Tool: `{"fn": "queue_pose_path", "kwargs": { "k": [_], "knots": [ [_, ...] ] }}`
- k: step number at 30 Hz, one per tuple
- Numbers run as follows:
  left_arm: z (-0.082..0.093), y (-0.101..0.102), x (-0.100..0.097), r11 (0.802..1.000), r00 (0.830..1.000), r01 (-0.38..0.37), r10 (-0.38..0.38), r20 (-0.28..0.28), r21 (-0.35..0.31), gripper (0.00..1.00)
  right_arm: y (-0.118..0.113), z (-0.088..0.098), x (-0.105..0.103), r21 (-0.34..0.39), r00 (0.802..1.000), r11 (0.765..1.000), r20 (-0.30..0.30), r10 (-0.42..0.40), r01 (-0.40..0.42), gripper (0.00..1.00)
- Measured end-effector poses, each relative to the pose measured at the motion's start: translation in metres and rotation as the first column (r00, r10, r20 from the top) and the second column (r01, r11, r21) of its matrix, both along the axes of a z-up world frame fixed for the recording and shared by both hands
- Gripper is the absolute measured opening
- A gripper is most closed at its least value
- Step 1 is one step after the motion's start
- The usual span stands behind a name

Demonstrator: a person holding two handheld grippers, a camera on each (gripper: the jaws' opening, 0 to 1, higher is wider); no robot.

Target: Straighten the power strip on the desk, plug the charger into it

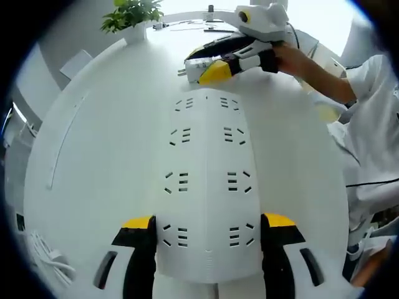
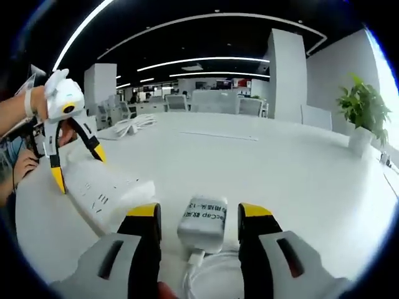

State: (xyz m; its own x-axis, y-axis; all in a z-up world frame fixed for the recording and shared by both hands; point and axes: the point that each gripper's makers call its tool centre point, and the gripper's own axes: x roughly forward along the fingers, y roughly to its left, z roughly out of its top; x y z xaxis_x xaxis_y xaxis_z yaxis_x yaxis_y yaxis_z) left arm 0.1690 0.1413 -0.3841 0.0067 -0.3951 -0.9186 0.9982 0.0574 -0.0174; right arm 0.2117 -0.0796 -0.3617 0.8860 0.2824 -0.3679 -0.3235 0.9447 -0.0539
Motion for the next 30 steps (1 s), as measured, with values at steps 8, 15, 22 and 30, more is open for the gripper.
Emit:
{"fn": "queue_pose_path", "kwargs": {
  "k": [8,15,22,30],
  "knots": [
    [0.000,0.000,0.000,1.000,1.000,0.000,0.000,0.000,0.002,0.69,-0.007,-0.002,0.000,-0.033,1.000,0.999,0.016,0.002,-0.002,0.30],
    [0.000,-0.001,0.000,1.000,1.000,-0.001,0.001,0.000,0.002,0.69,-0.003,-0.001,0.001,0.130,0.992,0.984,-0.030,0.123,-0.118,0.28],
    [0.000,-0.001,0.000,1.000,1.000,-0.002,0.002,0.000,0.006,0.68,-0.001,-0.002,-0.002,0.187,0.957,0.959,-0.158,0.243,-0.213,0.28],
    [0.000,0.000,-0.001,1.000,1.000,-0.002,0.002,0.000,0.003,0.68,0.031,0.034,-0.038,0.088,0.846,0.911,-0.342,0.408,-0.404,0.28]
  ]
}}
